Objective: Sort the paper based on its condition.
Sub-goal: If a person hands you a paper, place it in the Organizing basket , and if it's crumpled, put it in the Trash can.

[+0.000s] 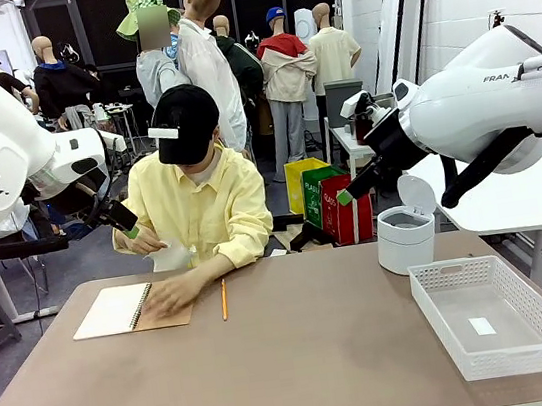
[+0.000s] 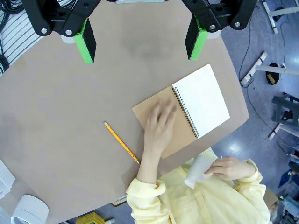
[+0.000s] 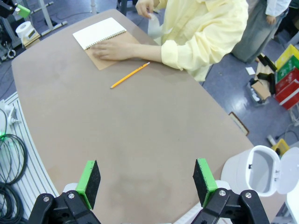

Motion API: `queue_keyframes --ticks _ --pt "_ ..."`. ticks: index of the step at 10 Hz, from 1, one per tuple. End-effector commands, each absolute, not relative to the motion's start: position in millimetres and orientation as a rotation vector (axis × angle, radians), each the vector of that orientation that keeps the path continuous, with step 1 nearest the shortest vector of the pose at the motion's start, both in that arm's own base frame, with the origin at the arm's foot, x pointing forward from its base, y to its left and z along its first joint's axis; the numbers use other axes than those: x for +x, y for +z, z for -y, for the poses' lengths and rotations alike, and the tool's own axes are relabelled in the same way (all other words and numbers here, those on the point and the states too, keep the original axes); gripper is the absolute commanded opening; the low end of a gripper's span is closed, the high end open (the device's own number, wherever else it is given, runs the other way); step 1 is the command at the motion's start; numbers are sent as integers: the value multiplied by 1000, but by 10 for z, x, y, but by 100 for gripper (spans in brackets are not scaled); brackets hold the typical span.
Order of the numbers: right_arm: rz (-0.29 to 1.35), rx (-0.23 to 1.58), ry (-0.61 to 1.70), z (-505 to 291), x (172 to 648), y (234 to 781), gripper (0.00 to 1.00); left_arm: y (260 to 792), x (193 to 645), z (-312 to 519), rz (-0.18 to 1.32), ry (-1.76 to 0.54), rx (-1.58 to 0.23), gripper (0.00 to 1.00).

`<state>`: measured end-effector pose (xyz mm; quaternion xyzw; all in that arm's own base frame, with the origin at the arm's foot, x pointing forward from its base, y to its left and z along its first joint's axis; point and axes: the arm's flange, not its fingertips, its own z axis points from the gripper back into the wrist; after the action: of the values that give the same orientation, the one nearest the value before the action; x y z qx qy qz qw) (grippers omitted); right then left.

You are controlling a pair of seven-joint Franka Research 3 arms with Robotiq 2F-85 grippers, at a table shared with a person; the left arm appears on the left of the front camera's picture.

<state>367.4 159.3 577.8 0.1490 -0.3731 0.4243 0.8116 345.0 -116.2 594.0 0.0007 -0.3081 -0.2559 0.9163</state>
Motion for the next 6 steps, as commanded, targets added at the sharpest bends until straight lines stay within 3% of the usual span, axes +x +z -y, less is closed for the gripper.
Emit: queue_keyframes --ticks 1,6 --pt "792 320 909 -1597 3667 5768 100 5942 3445 1162 627 -528 -1 100" --pt "792 320 909 -1597 3667 5768 100 5942 3445 1162 627 -528 -1 100"
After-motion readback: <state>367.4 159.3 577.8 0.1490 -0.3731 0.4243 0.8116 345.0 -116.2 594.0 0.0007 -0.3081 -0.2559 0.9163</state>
